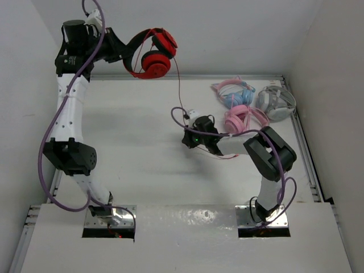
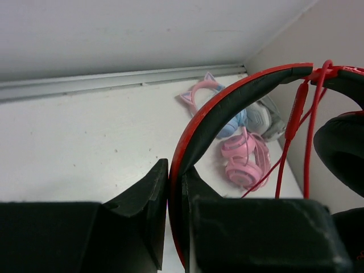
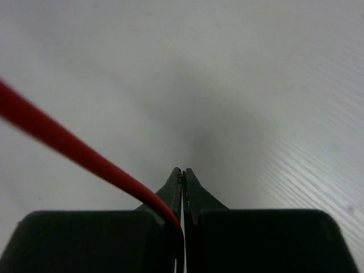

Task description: Wrap the headphones

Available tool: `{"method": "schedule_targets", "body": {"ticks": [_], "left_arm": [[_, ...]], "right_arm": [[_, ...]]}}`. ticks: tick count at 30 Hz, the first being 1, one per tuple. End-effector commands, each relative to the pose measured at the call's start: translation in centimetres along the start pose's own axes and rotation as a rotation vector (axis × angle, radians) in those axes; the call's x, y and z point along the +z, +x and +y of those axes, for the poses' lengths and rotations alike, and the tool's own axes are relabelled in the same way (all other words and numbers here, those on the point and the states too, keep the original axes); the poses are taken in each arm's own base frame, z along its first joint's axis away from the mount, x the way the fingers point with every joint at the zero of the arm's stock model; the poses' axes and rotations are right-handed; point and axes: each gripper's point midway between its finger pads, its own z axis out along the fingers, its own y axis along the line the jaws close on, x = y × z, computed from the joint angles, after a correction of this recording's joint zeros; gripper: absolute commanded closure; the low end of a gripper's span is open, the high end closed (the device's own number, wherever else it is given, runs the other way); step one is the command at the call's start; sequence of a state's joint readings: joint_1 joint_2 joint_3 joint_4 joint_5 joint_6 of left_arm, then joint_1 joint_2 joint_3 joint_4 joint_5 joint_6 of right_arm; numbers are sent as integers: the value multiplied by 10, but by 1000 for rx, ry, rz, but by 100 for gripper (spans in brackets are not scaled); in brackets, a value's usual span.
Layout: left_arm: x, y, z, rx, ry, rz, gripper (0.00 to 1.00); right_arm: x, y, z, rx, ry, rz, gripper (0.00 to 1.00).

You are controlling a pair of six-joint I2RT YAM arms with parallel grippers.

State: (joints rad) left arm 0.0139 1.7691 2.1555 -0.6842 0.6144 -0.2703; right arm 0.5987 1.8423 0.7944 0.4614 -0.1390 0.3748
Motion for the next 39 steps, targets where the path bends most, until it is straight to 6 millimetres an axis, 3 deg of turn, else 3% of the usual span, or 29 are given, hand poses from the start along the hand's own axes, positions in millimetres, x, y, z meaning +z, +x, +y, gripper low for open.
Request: {"method": "schedule_targets", "body": {"ticks": [1,2,3,4,5,9,10,13,19,23,28,32,35,39], "left_arm": [[-9,-38,8,-130,-2,-138,100],[-13,-43,21,-182,-25,-155,100],[-13,-44,31,-204,-41,-169,100],[-13,-45,39,-224,-55,-175,100],[-17,-49,49,-248,-77,-199,100],[-20,-49,78,-288,-163,-240,100],[-20,-49,81,-298,-174,-249,100],[-23,-54,96,-310,-221,-285,100],[-38,-75,155,-278,-504,-474,100],[-33,-71,173,-284,-546,-503,100],[-27,-60,187,-279,-562,-504,100],[-27,-58,191,-276,-582,-507,100],[-31,-64,202,-248,-633,-544,100],[-22,-58,215,-235,-659,-539,100]], "right_arm": [[12,-10,36,-155,-39,46,100],[19,-20,60,-194,-76,38,100],[24,-6,63,-215,-78,99,100],[28,-4,71,-230,-92,114,100],[33,-12,91,-255,-124,102,100],[41,-5,128,-316,-195,151,100],[43,-16,141,-327,-219,135,100],[39,-10,175,-403,-282,166,100],[17,-3,219,-530,-375,183,100],[12,-2,242,-569,-431,195,100],[10,-15,272,-591,-504,187,100],[11,-15,281,-589,-541,206,100],[1,-15,292,-591,-587,207,100],[-15,-18,309,-615,-647,196,100]]}}
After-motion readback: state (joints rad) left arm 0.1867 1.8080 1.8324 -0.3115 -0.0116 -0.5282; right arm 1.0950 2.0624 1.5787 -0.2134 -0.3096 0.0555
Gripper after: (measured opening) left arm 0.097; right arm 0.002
